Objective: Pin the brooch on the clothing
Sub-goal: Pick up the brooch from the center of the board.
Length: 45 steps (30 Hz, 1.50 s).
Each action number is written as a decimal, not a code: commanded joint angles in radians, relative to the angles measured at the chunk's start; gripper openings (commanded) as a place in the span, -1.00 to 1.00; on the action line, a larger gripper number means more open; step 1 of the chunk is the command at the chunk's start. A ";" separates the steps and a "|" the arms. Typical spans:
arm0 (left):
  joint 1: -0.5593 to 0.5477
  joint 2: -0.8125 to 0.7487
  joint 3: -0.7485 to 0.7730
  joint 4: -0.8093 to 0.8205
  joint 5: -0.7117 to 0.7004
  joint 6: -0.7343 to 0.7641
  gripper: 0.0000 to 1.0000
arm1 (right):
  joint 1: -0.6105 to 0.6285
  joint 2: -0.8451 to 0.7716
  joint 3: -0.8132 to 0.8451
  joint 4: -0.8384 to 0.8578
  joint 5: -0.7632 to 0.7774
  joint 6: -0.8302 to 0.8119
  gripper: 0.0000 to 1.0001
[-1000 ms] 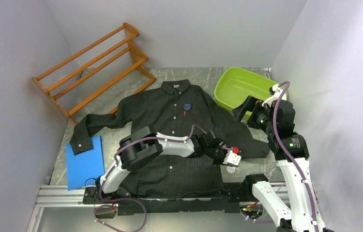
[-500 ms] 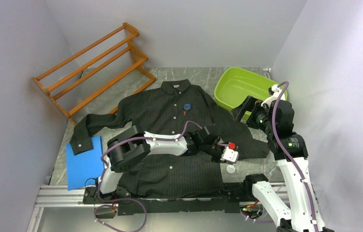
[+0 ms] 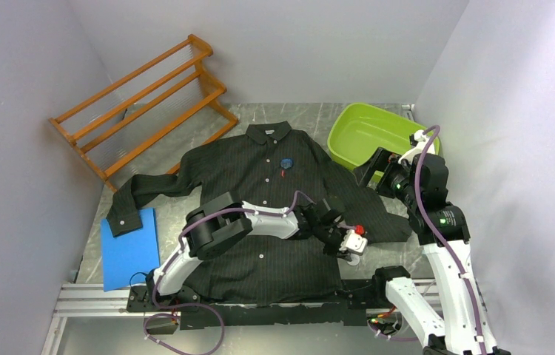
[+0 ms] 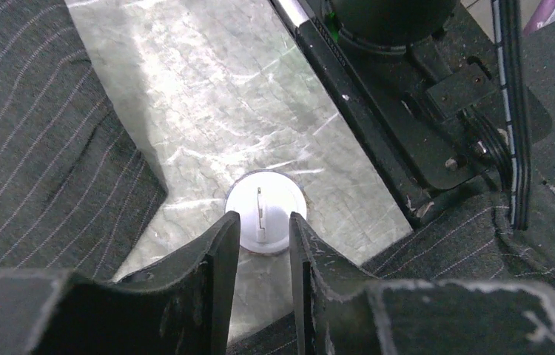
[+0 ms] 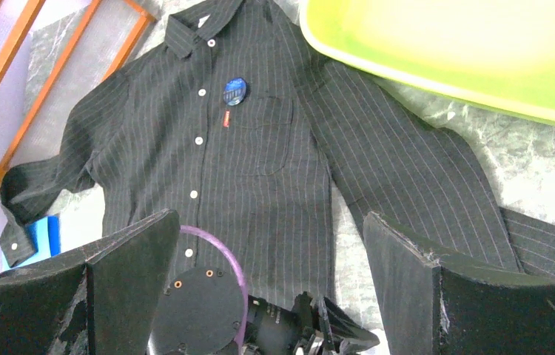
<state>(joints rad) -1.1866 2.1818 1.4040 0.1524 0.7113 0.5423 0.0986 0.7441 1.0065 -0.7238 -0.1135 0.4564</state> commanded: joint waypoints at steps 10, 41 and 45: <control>-0.009 0.060 0.072 -0.097 -0.007 0.087 -0.47 | -0.002 -0.005 -0.006 0.050 0.004 -0.008 0.99; 0.010 -0.211 -0.090 0.040 -0.169 0.027 -0.95 | -0.002 0.006 -0.004 0.069 -0.022 -0.004 0.99; 0.036 -0.246 -0.147 0.034 -0.161 0.013 -0.95 | -0.002 0.010 -0.013 0.066 -0.023 -0.006 0.99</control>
<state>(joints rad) -1.1770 1.9991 1.3071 0.1764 0.5571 0.5812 0.0986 0.7528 1.0023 -0.7048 -0.1181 0.4561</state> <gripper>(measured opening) 0.033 0.994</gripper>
